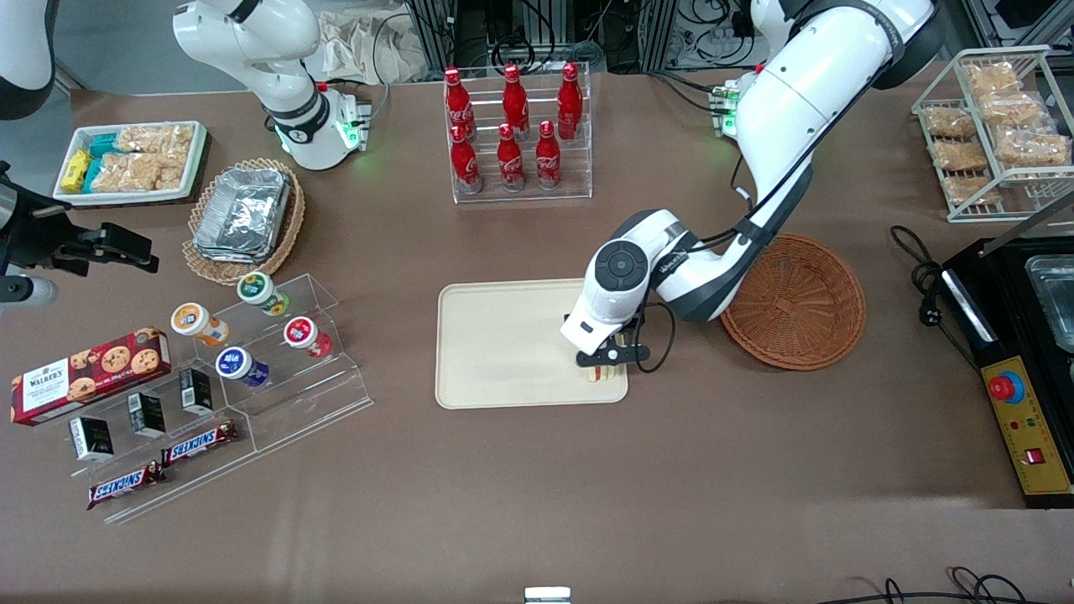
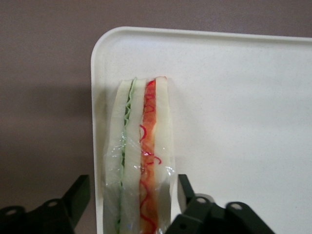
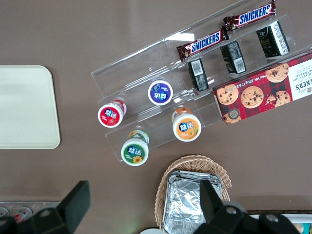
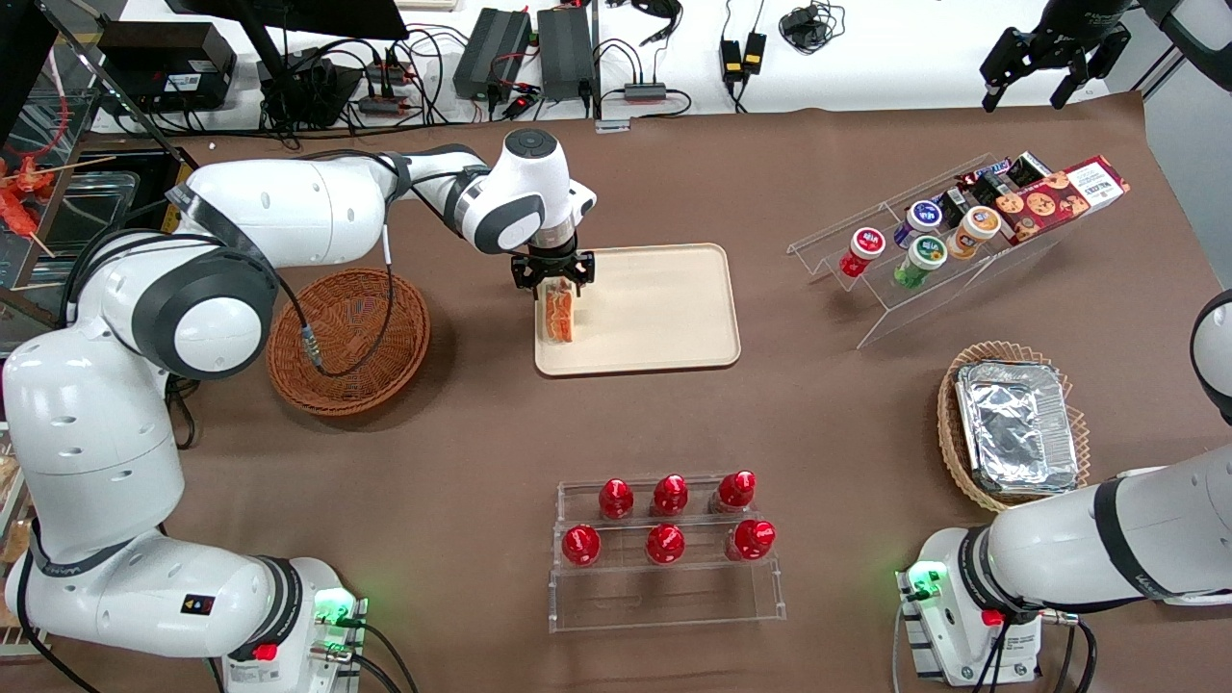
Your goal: Place sandwich from basket to tray
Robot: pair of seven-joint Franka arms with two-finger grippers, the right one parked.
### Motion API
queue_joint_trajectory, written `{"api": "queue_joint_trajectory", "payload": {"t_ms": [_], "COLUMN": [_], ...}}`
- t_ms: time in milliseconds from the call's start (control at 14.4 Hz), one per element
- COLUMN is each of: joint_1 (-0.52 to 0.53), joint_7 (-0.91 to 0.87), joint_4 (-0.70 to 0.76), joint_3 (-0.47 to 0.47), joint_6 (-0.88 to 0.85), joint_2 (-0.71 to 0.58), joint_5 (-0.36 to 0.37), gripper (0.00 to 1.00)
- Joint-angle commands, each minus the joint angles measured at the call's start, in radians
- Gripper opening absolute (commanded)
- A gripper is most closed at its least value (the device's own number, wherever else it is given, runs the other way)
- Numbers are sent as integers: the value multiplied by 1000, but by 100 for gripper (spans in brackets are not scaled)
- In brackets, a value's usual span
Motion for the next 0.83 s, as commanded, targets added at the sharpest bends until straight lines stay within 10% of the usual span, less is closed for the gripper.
{"api": "queue_joint_trajectory", "payload": {"t_ms": [0,765], "joint_1": [-10,28], "joint_7": [-21,-18], "joint_4": [26,162], "joint_3": [4,2], "joint_6": [2,-366], "joint_2": [15,-206], "joint_5": [18,-27], "gripper": [100,100]}}
